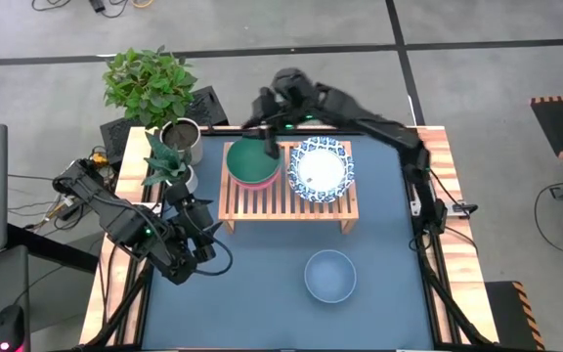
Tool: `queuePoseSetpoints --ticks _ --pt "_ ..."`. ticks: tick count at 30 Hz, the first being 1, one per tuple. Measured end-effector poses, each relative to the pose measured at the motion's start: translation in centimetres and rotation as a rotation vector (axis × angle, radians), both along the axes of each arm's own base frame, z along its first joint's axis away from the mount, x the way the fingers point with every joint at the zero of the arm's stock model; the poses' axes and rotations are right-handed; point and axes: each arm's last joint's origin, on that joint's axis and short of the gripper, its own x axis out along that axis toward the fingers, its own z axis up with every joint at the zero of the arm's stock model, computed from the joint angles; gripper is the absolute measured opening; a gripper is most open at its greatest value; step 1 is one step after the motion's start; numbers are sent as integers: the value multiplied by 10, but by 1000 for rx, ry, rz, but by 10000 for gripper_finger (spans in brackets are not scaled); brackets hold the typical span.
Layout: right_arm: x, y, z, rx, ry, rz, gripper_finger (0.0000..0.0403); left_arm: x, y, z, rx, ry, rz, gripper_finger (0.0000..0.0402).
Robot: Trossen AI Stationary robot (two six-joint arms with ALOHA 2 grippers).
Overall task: Place and stack bowls onto a shelf
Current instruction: Stack the blue bowl on top of the green bowl on the shelf
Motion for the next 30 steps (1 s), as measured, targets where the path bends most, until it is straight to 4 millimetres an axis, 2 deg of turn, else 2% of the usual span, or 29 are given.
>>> queuePoseSetpoints --ticks 7,11,14,16,22,26,30 --pt "-74 38 46 30 194 -108 133 0 1 1 41 -10 -1 251" --pt "-115 62 60 104 333 -186 133 1 1 1 50 -21 1 251" --pt "-136 79 55 176 504 -248 133 1 0 2 40 -32 7 251" --pt "-142 91 51 195 590 -289 133 1 0 2 35 -38 13 251" --pt "-154 137 41 209 630 -265 133 2 0 2 30 -44 14 251" --pt "-160 165 9 188 760 -373 133 2 -1 2 24 -50 14 251" --pt "-177 195 -26 202 870 -444 136 2 -1 2 29 -45 7 251"
